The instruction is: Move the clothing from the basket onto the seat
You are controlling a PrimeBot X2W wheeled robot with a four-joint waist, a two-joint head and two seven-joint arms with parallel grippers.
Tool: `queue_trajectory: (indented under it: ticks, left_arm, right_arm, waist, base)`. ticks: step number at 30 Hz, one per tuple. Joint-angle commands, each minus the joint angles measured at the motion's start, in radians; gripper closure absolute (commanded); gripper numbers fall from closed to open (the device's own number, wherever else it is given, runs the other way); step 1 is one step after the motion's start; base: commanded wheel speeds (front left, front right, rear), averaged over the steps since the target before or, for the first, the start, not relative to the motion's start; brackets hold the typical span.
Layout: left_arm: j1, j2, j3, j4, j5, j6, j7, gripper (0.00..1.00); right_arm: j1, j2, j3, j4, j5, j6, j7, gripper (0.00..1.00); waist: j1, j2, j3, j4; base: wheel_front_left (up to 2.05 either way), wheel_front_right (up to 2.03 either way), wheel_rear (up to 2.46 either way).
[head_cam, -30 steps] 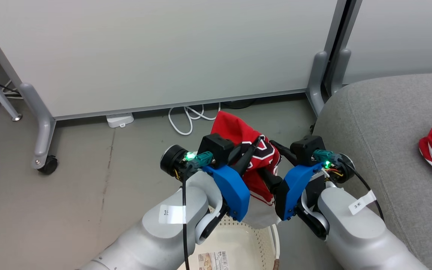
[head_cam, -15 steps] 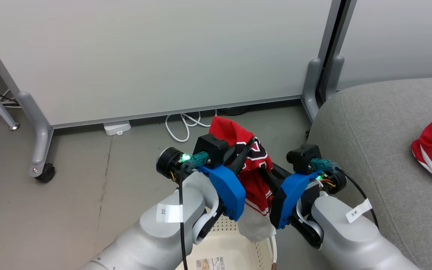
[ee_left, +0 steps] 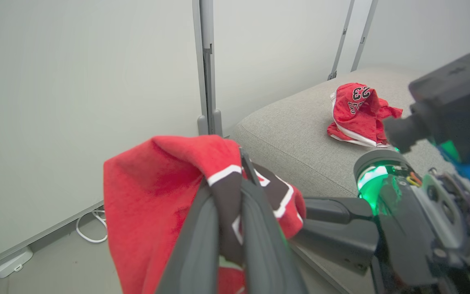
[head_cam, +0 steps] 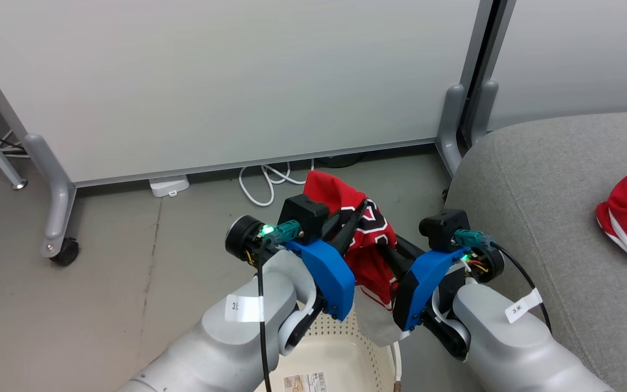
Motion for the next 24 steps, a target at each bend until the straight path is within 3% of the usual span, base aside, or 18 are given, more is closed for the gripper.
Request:
queue_trajectory:
  ticks: [1, 3, 5, 6, 16, 24]
  left_arm:
    - [0.006, 0.001, 0.001, 0.002, -0.006, 0.005, -0.007, 1.00]
    - [0.005, 0.001, 0.000, 0.004, -0.005, 0.006, -0.007, 0.98]
    - [0.005, 0.001, -0.001, 0.005, -0.008, 0.007, -0.007, 0.16]
    - [0.006, 0.001, -0.003, 0.007, -0.010, 0.009, -0.007, 0.00]
    - [0.016, 0.001, 0.011, 0.009, -0.001, 0.014, -0.007, 0.00]
    - [0.101, 0.038, 0.112, -0.066, 0.089, 0.022, -0.007, 0.00]
  right_arm:
    - [-0.014, -0.005, 0.005, 0.005, 0.004, 0.000, -0.004, 1.00]
    - [-0.018, -0.005, 0.011, 0.008, 0.011, 0.000, -0.005, 1.00]
    - [-0.019, -0.005, 0.016, 0.011, 0.020, 0.000, -0.007, 1.00]
    - [-0.019, -0.005, 0.019, 0.012, 0.023, 0.000, -0.008, 1.00]
    - [-0.032, -0.009, 0.036, 0.019, 0.048, 0.000, -0.013, 1.00]
    - [-0.040, -0.021, 0.029, 0.006, 0.054, 0.000, -0.012, 1.00]
  waist:
    - [-0.0001, -0.0001, 0.000, 0.000]
    - [-0.0001, -0.0001, 0.001, 0.000]
    - [-0.0001, -0.0001, 0.002, 0.000]
    - [-0.0001, -0.0001, 0.002, 0.000]
    - [-0.0001, -0.0001, 0.003, -0.002]
    - [-0.0001, -0.0001, 0.004, -0.003]
  base:
    - [0.00, 0.00, 0.00]
    - [0.00, 0.00, 0.00]
    - [0.00, 0.00, 0.00]
    - [0.00, 0.00, 0.00]
    - [0.00, 0.00, 0.00]
    - [0.00, 0.00, 0.00]
